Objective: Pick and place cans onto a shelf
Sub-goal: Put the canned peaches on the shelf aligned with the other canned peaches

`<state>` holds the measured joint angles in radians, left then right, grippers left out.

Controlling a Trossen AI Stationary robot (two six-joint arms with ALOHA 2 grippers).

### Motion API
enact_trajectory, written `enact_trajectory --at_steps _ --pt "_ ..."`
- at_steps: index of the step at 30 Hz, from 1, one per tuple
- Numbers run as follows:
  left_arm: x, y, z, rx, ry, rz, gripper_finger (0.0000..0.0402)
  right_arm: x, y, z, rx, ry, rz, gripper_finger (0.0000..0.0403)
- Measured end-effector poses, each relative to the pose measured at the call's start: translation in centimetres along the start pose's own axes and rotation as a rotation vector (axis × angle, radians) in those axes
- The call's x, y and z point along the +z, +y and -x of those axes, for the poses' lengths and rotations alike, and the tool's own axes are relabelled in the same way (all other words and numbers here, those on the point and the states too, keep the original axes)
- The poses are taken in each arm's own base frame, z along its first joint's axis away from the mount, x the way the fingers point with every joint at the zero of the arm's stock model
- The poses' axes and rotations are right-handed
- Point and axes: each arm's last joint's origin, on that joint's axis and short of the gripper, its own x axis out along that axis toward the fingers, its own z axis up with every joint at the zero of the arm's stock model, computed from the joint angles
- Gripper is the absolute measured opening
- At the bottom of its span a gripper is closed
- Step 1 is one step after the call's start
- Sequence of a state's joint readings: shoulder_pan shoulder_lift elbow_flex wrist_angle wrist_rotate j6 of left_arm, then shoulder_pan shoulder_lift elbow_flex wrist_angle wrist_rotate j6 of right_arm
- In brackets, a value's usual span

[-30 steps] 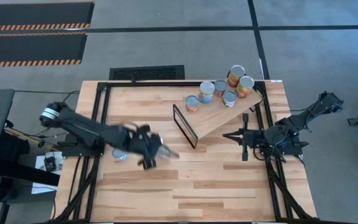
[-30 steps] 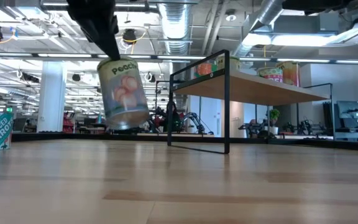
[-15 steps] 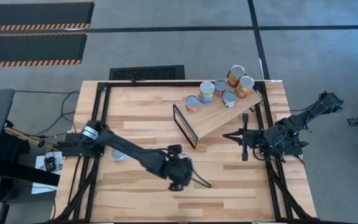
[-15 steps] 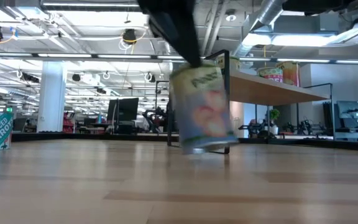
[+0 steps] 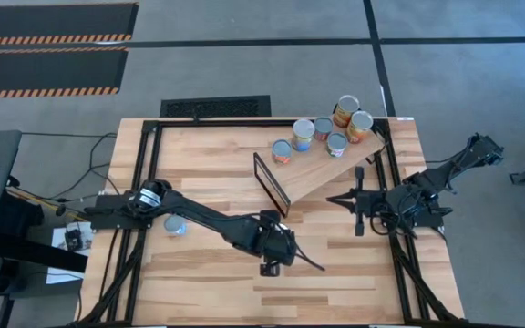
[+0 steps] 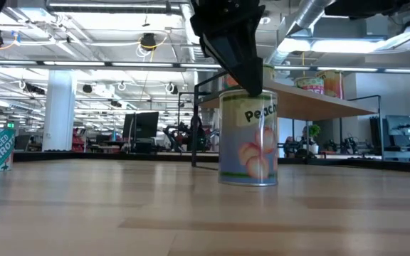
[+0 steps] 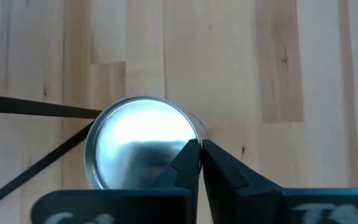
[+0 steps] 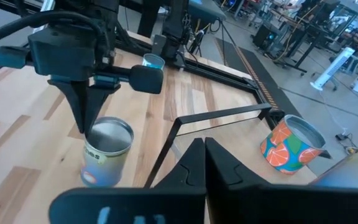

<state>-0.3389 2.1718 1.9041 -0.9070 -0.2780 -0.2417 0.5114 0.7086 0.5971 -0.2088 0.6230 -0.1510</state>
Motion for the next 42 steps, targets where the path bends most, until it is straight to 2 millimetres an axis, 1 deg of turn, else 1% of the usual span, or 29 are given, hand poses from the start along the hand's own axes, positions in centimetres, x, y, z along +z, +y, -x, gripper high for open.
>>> enact_trajectory --at_steps 3,8,11,14,17,19,20,24,27,31,34,38,42 --pt "0.0 0.0 0.9 0.041 -0.018 -0.04 0.0026 0.0 0.1 0.0 0.02 -0.003 -0.005 0.0018" --pt "0.2 -0.5 4.3 0.119 -0.128 -0.104 0.0054 0.0 0.1 0.0 0.024 -0.004 -0.005 0.0034" --pt "-0.3 -1.0 5.1 0.101 -0.157 -0.119 0.0058 0.0 0.1 0.0 0.023 -0.004 -0.005 0.0031" --pt "-1.1 -1.5 5.8 0.088 -0.179 -0.126 0.0048 0.0 0.3 -0.2 0.048 0.003 -0.025 0.0019" --pt "-3.0 -1.3 5.6 0.068 -0.152 -0.101 0.0027 -0.4 1.3 -1.3 0.093 0.052 -0.015 0.001" --pt "-4.7 -0.9 5.3 0.037 -0.144 -0.045 0.001 -0.9 2.1 -2.3 0.121 0.099 0.005 0.001" --pt "-5.4 -0.6 5.3 0.016 -0.169 -0.012 0.0005 -1.0 2.5 -2.7 0.126 0.108 0.006 0.0012" --pt "-8.1 0.2 5.7 -0.078 -0.347 0.08 0.0006 -1.3 3.8 -4.4 0.166 0.131 0.005 0.0031" --pt "-10.5 0.8 5.6 -0.121 -0.496 0.114 0.0005 -1.1 4.6 -5.4 0.168 0.15 -0.02 0.0048" --pt "-13.4 2.0 5.4 -0.119 -0.725 0.168 0.0001 -0.7 5.6 -6.9 0.17 0.193 -0.018 0.0072" --pt "-15.4 2.9 4.7 -0.088 -0.835 0.18 0.0001 -0.2 6.3 -8.0 0.169 0.215 -0.006 0.0096" --pt "-17.1 4.4 4.2 -0.052 -0.941 0.219 0.0001 0.3 7.3 -9.6 0.171 0.244 0.012 0.0136" --pt "-17.3 5.7 4.0 -0.033 -1.005 0.278 0.0001 0.8 8.4 -11.1 0.207 0.264 0.044 0.0168"
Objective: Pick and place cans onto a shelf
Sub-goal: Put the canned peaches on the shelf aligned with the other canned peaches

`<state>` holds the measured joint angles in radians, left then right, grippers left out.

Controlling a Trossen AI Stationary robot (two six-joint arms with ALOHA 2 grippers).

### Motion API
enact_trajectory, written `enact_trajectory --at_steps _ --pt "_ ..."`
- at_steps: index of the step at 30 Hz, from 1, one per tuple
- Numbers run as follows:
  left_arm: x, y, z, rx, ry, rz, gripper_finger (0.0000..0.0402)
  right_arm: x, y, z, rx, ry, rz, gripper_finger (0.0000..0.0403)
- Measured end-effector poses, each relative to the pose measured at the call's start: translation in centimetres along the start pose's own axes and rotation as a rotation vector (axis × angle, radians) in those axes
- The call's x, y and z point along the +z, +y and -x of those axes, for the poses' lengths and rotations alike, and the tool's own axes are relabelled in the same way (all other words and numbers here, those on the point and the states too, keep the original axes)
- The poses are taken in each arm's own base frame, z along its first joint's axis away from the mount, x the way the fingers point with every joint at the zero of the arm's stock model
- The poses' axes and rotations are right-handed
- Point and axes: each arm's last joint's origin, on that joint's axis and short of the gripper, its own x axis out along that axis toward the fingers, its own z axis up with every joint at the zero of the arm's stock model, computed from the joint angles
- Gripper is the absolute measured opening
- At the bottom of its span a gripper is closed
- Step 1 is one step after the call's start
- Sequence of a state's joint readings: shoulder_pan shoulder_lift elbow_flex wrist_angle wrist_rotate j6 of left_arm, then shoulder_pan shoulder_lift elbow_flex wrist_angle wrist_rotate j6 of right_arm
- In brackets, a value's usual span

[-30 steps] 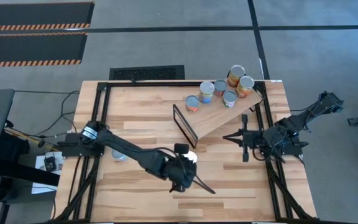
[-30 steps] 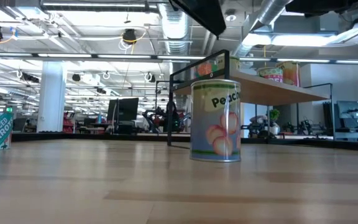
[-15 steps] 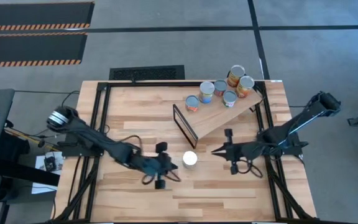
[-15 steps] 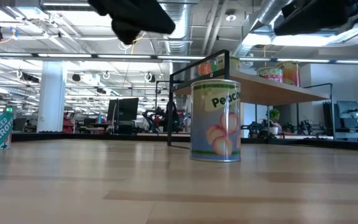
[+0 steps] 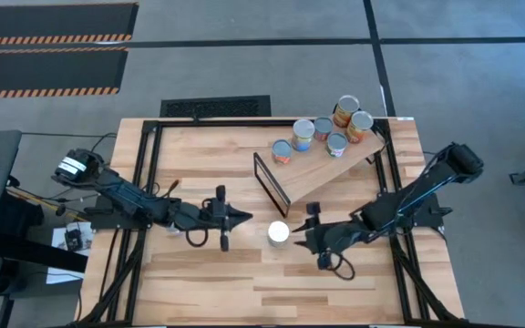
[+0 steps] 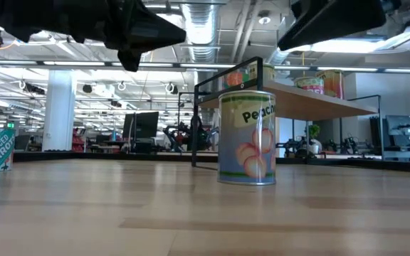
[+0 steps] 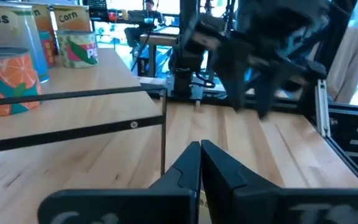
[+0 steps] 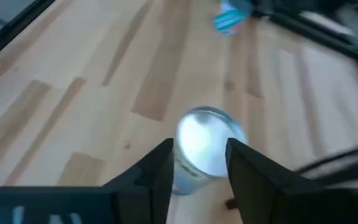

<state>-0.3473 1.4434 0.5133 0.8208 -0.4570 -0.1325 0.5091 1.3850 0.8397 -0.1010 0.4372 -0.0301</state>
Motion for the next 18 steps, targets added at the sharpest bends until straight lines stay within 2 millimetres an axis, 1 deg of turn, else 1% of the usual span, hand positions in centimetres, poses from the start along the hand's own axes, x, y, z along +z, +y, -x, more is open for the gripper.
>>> enact_trajectory --at_steps 3,7,10,18 --pt "0.0 0.4 -0.2 -0.007 0.002 0.001 0.0001 0.2 0.7 -1.3 0.054 0.03 0.059 0.0181" --pt "0.1 0.9 -0.4 0.006 0.002 -0.012 0.0001 0.1 1.4 -2.8 0.06 0.07 0.138 0.018" --pt "0.1 1.1 -0.5 0.015 0.001 -0.012 0.0001 -0.1 1.4 -3.8 0.045 0.092 0.14 0.0169" --pt "0.1 1.6 -0.7 0.034 0.003 -0.014 0.0001 -1.0 0.5 -6.2 0.013 0.168 0.151 0.0132"
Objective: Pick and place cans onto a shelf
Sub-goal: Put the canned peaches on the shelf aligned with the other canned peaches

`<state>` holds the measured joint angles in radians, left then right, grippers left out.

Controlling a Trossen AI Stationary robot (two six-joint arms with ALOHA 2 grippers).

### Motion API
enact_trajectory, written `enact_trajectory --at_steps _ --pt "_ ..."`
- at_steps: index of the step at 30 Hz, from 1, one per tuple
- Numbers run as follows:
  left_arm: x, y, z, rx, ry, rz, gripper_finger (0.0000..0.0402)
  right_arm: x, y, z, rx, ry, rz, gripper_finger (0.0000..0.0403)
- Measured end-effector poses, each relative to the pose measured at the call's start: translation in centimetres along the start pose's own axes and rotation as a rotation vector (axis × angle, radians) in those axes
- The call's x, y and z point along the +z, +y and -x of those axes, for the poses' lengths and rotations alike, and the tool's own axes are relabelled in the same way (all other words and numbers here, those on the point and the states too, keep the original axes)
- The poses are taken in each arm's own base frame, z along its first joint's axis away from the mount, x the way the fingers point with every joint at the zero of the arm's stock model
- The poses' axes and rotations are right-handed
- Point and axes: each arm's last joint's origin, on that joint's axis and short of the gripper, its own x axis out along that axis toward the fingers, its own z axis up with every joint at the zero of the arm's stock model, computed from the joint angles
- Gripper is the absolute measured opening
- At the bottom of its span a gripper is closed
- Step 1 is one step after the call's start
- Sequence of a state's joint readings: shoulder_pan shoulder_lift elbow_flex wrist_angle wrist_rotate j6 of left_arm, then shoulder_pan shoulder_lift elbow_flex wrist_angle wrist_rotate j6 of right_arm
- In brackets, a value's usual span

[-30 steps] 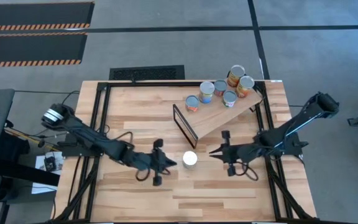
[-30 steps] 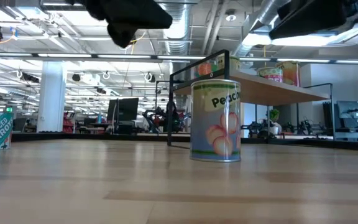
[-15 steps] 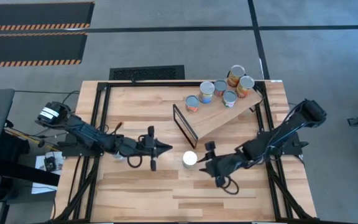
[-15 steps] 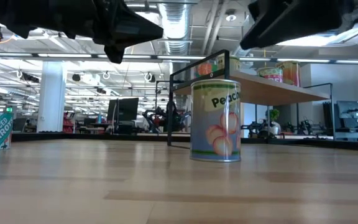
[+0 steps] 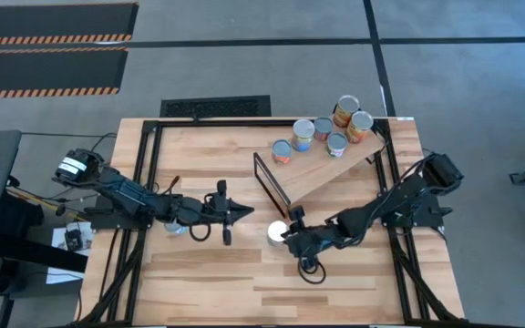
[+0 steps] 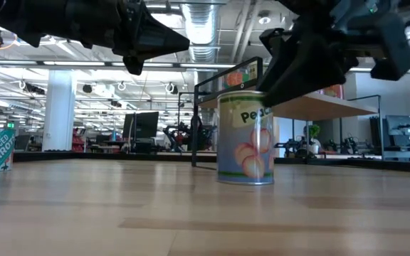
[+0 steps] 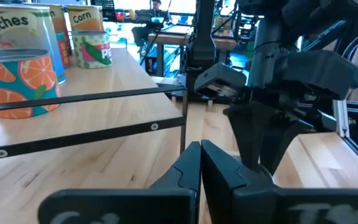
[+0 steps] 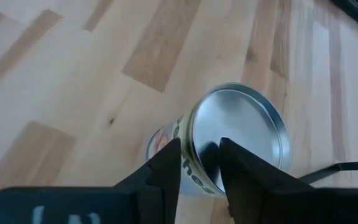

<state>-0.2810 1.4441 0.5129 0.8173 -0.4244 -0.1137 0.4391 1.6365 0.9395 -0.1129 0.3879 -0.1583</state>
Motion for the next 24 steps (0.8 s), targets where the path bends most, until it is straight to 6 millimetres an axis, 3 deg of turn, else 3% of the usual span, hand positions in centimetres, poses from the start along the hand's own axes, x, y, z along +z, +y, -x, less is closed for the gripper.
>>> enact_trajectory --at_steps 7,11,14,17,24 --pt "0.0 0.0 0.0 0.0 -0.002 -0.041 0.0001 0.1 -0.1 -0.1 0.018 0.008 -0.024 0.0081" --pt "0.1 0.2 -0.1 0.008 -0.007 -0.064 0.0001 0.2 -0.2 0.4 0.043 0.006 -0.05 0.0022" --pt "0.2 0.5 -0.2 0.019 -0.012 -0.046 0.0001 0.2 -0.2 1.4 0.086 0.004 -0.07 0.0011" --pt "0.2 0.7 -0.3 0.004 -0.011 -0.034 0.0001 0.7 -0.2 3.4 0.107 -0.02 -0.102 0.0012" --pt "0.2 0.7 -0.4 -0.019 -0.01 -0.032 0.0001 3.5 -0.9 11.4 0.087 -0.089 -0.228 0.0008"
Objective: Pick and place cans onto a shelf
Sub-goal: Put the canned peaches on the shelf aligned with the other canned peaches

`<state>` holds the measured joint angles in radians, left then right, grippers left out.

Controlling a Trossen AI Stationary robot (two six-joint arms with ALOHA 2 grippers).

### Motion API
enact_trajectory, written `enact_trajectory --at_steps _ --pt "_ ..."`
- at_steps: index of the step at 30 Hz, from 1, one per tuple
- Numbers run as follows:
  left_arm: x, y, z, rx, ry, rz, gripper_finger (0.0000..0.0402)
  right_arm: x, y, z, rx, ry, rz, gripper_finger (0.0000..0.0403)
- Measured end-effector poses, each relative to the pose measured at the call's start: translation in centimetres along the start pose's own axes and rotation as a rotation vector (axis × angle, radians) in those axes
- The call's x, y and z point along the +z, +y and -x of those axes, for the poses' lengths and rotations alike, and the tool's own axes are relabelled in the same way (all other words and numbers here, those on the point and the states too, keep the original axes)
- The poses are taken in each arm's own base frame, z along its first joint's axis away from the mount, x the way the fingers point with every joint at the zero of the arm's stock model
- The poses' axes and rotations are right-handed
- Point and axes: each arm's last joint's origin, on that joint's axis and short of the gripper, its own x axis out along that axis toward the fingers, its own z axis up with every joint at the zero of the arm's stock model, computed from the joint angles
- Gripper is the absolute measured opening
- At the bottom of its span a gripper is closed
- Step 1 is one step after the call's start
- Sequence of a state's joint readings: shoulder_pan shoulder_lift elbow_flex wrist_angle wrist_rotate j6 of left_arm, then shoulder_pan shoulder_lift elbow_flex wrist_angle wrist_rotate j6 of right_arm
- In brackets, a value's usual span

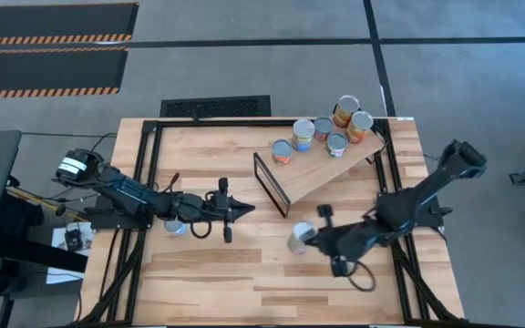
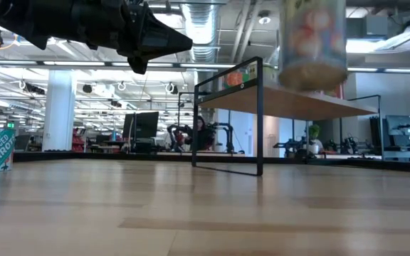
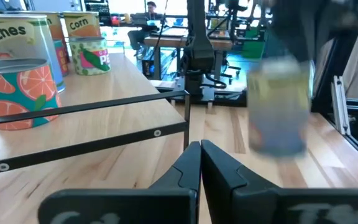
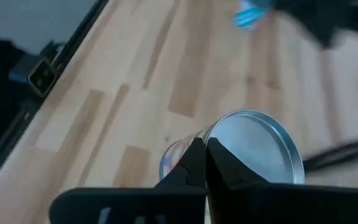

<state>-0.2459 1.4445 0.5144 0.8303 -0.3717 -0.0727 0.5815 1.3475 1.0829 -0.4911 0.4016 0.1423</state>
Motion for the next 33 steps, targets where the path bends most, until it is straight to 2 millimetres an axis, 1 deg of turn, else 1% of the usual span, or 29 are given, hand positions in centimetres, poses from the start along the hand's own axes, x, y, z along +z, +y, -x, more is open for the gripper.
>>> enact_trajectory --at_steps 2,4,6,8,10,14,17,19,24,33 --pt "0.0 0.0 0.0 0.0 0.0 0.0 0.0001 0.8 -0.3 2.1 -0.069 0.006 -0.01 0.0008" --pt "0.0 0.0 0.0 -0.001 0.0 0.001 0.0001 1.3 -0.9 3.7 -0.155 0.017 -0.002 0.0006" --pt "0.0 0.0 0.0 -0.001 0.0 0.002 0.0001 1.9 -2.1 5.0 -0.235 0.025 -0.016 0.0005" --pt "0.0 0.0 0.0 -0.001 -0.001 0.002 0.0001 2.3 -3.7 5.7 -0.304 0.041 -0.041 0.0006" --pt "0.0 0.0 0.0 -0.001 -0.001 0.002 0.0001 2.2 -5.6 5.7 -0.365 0.079 -0.069 0.0006" --pt "0.0 0.0 0.0 -0.001 0.0 0.002 0.0001 1.7 -9.5 5.2 -0.483 0.165 -0.121 0.0004" --pt "0.0 0.0 0.0 0.0 0.0 0.002 0.0001 1.4 -12.1 4.8 -0.506 0.206 -0.169 0.0004" --pt "0.0 0.0 0.0 0.0 0.0 0.002 0.0001 1.2 -13.2 4.7 -0.506 0.222 -0.195 0.0004" --pt "0.0 0.0 0.0 0.0 0.001 0.002 0.0001 0.8 -15.0 4.4 -0.494 0.256 -0.22 0.0004" --pt "0.0 0.0 0.0 0.0 0.001 0.002 0.0001 0.3 -16.7 4.4 -0.492 0.281 -0.249 0.0005"
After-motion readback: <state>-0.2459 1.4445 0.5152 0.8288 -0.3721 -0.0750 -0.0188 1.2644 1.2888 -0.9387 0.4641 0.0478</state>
